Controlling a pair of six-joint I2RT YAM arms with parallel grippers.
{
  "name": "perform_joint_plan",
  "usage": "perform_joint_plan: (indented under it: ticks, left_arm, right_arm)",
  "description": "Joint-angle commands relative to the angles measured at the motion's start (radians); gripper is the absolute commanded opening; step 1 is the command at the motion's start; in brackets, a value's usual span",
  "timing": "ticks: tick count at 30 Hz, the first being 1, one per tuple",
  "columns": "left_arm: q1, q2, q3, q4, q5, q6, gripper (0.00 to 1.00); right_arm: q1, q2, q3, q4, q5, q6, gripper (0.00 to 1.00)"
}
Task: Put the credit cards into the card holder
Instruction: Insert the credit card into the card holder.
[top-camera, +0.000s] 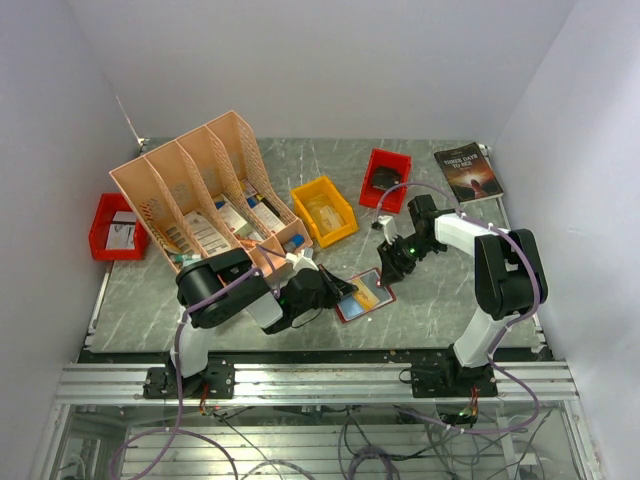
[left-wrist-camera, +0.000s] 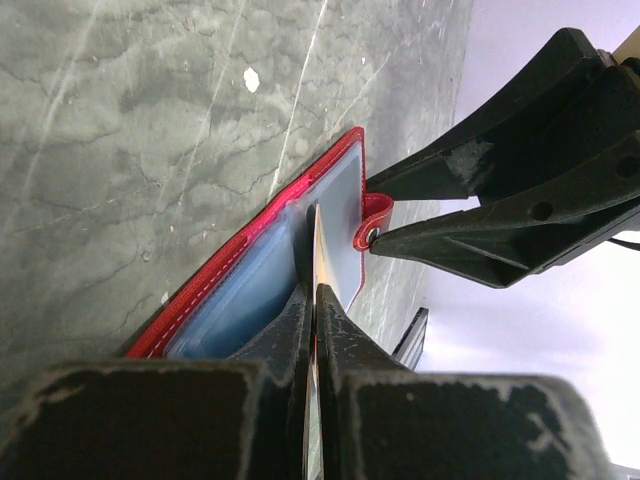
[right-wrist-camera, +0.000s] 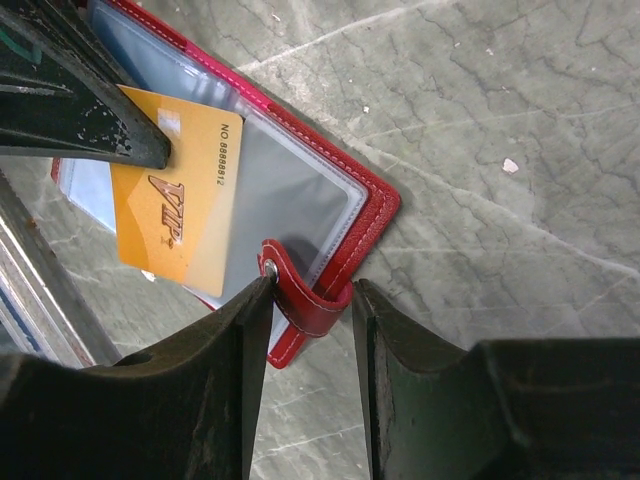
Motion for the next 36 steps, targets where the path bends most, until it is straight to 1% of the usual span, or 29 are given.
perform_joint_plan:
  ticks: [1, 12, 23, 32, 36]
  left_arm:
    - [0.007, -0.003, -0.015, -0.034, 0.036, 0.004, 0.07]
    - [0.032, 0.018, -0.012, -0.012, 0.099, 0.038, 0.07]
    - [0.042, 0.029, -0.026, 0.002, 0.133, 0.019, 0.07]
    - [0.044, 0.010, -0.006, -0.081, 0.131, -0.003, 0.07]
    - [0.045, 0.037, 0.019, -0.066, 0.144, 0.001, 0.07]
  right_arm:
    - [0.024, 0.055, -0.025, 0.005, 0.058, -0.001, 0.38]
    - [0.031, 0.066, -0.026, 0.011, 0.070, 0.003, 0.36]
    - [0.046, 0.072, -0.026, 0.018, 0.082, 0.009, 0.36]
    - [0.052, 0.069, -0.026, 0.020, 0.084, 0.013, 0.36]
    - [0.053, 0.068, -0.026, 0.020, 0.084, 0.013, 0.36]
